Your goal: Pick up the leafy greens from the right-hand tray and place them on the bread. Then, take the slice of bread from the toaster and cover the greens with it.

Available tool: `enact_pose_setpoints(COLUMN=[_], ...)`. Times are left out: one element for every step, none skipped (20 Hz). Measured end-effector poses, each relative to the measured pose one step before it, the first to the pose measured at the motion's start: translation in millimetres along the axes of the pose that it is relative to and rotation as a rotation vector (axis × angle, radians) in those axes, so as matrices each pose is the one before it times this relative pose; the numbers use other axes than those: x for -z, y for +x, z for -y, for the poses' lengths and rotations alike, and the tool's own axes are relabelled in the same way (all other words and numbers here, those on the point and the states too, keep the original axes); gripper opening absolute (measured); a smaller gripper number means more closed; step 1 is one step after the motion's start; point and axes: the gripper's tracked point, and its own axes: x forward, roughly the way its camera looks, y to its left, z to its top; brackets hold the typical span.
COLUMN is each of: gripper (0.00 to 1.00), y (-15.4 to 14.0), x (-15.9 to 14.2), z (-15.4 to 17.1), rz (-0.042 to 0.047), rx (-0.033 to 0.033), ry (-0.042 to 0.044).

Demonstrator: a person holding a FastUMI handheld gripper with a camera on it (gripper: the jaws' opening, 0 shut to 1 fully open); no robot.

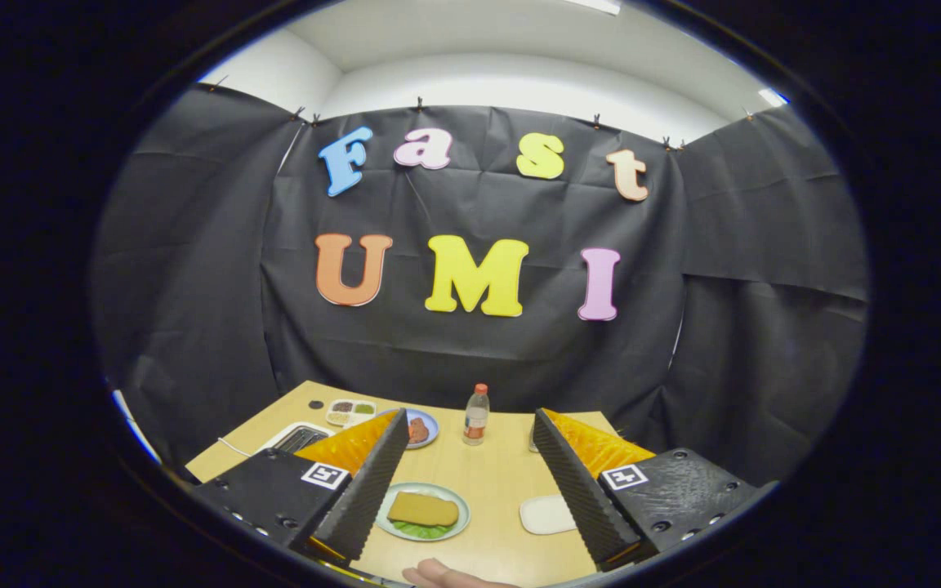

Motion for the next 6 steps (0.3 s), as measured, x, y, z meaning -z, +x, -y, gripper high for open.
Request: enact_pose_setpoints(gripper=[0.96, 0.96, 0.96, 0.96, 0.96, 0.96], y=[0.75, 0.59, -0.79, 0.34, 0.56, -0.02], x=[1.83, 1.97, 1.95, 0.77, 2.47, 0.83], z=[-0.27, 0.76, 1.69, 1.72, 2.27, 4.6], rz=[-0.00254, -0.00315, -0.00078, 0.00053, 0.00194, 0.00435], rx=[0.00326, 0.00495, 0.00595, 0.0061, 0.00682, 0.00841], ry=[0.0046, 0.00336, 0.0041, 0.00242, 0.00259, 0.00383])
